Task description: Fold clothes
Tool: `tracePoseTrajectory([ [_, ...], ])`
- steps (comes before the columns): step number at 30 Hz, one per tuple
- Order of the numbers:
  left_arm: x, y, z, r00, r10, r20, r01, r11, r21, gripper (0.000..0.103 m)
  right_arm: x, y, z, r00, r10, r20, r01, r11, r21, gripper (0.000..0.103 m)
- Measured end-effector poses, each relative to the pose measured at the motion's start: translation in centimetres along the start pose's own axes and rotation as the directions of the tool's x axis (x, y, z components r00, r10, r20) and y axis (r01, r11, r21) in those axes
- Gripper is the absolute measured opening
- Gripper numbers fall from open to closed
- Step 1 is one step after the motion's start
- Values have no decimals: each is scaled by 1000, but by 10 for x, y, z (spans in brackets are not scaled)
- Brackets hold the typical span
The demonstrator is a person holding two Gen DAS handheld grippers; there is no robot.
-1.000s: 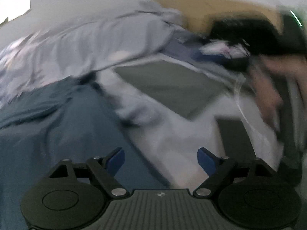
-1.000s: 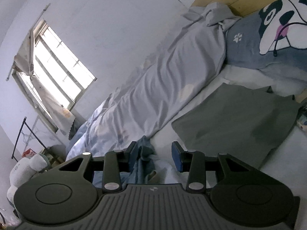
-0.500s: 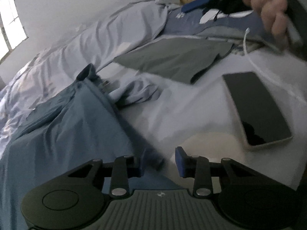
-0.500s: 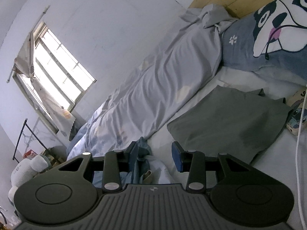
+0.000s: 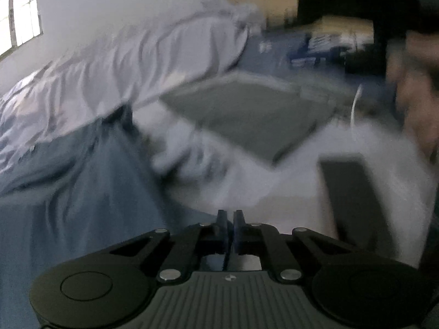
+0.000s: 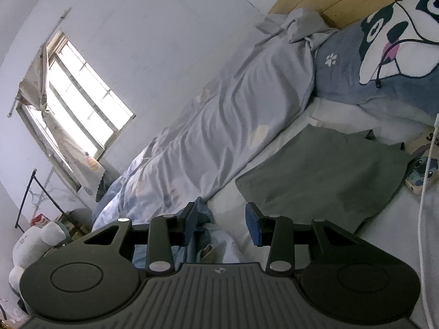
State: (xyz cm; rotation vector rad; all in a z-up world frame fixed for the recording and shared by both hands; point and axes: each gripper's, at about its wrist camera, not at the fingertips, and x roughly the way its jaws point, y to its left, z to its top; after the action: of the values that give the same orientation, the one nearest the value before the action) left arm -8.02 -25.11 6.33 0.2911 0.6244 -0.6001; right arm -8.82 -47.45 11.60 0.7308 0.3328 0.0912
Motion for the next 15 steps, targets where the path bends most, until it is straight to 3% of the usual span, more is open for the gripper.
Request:
tracePoseTrajectory([
  [4,-23,13,53,986,-99,131,109,991,-71,1,-3,-2,1,1000,-12,21,12,1000,14,41],
  [9,-47,45,129,952,-172,252,218,962,-167,1,-8,-9,4,999,-20,46,18,999,49,41],
  [15,-57,83,207,917,-186,353,296,910,-291,1,-10,-12,7,998,-15,55,11,998,70,41],
])
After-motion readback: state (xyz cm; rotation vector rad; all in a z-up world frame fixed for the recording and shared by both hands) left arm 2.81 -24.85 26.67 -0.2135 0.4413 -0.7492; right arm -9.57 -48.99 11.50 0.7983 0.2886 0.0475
